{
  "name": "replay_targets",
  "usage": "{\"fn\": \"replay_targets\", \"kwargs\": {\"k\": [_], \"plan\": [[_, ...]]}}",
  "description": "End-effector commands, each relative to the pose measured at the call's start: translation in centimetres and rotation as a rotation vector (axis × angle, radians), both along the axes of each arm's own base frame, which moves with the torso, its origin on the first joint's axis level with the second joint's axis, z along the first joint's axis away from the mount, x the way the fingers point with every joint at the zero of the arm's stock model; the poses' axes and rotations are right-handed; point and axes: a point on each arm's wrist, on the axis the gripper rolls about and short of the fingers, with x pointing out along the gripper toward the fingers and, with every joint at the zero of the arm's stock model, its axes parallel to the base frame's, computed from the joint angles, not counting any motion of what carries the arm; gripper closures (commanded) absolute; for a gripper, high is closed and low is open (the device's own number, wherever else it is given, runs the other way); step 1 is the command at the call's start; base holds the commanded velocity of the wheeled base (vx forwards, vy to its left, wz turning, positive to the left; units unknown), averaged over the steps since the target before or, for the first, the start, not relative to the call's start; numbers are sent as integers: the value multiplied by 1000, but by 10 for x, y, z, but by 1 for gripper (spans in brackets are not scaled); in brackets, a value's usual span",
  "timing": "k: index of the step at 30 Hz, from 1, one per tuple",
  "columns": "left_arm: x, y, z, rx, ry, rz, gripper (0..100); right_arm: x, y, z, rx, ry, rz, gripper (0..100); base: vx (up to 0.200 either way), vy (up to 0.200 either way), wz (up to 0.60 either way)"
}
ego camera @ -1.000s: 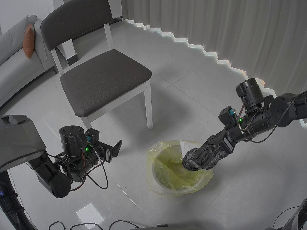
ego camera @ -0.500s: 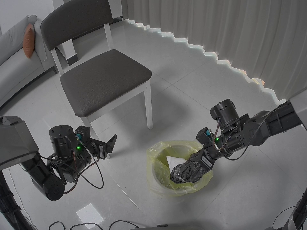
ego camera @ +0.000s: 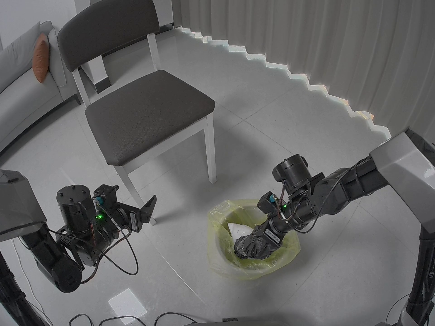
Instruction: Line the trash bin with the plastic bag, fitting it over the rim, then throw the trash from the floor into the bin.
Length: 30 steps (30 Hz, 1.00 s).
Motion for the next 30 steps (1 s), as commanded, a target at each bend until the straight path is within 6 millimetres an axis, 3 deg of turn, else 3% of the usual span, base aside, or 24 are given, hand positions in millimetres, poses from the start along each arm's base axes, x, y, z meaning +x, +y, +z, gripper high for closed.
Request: {"fn": "replay_targets", "kwargs": {"k": [1, 6, 10, 14, 30], "plan": [[-3, 2, -3, -8, 11, 3, 0, -3, 14, -8, -9, 9, 30, 100, 0, 0, 0], [-3, 1, -6, -13, 7, 2, 0, -2, 13, -6, -17, -2, 22, 100, 0, 0, 0], [-7, 3, -8, -12, 9, 4, 0, 13, -9, -15, -25, 15, -43, 100, 0, 0, 0], [-10, 5, -9, -13, 12, 5, 0, 27, -19, -27, -31, 28, -78, 100, 0, 0, 0], [-12, 5, -11, -8, 20, 8, 0, 54, -6, -91, -95, 71, -99, 100, 0, 0, 0]]}}
